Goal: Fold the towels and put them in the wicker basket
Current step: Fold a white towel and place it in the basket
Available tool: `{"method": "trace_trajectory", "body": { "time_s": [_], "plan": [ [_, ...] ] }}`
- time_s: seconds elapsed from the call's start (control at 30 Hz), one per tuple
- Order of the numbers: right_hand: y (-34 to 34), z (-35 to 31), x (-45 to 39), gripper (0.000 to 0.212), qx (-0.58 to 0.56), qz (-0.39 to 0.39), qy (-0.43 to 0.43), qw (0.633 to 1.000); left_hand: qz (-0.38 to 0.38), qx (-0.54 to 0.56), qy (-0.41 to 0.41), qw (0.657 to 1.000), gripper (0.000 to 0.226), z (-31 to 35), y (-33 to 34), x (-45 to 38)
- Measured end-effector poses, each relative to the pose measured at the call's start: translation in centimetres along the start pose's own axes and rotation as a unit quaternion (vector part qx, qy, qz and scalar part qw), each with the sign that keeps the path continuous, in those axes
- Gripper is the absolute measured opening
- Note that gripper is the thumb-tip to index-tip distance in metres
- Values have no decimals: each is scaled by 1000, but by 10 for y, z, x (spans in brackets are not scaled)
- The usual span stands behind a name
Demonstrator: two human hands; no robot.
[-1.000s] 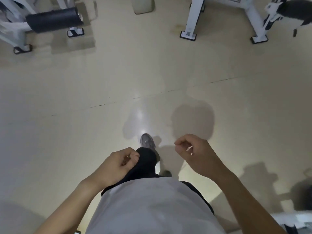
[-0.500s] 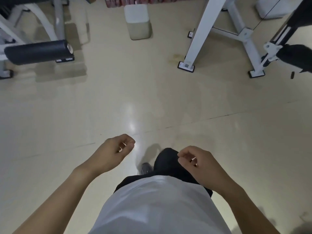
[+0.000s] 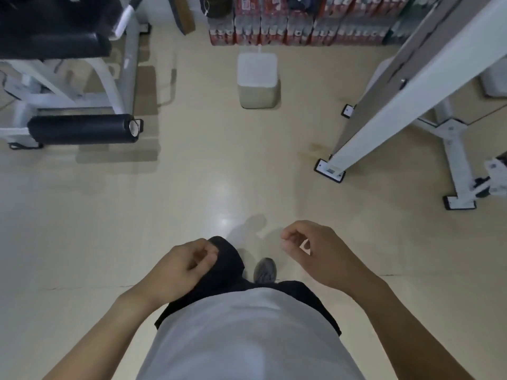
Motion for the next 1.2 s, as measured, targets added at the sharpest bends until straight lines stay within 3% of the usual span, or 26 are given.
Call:
{"method": "trace_trajectory", "body": {
  "time_s": [0.27,0.6,0.93,1.2],
  "plan": [
    [-93,-58,-211,7,-15,6,13,1000,8,3,23,1000,14,36,-124,-183],
    [-217,-96,-382,9,-88,65,75,991,-7,-4,58,998,10,128,-304,-402],
    [-361,-98,-608,11,-114,50,56,991,-23,-38,55,998,16,211,-400,-624],
    [-468,-113,-796,5,-114,36,51,992,13,-42,55,998,21,255,-491,-769]
  ]
}}
Point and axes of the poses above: each hand's wrist, its own x-axis away from the middle knuckle, its own y-axis out of the palm, z = x × y, the point moved 10 cm from there along -x, towards the middle knuckle, and after that the axes turned 4 degrees about y, right-handed, at the moved point
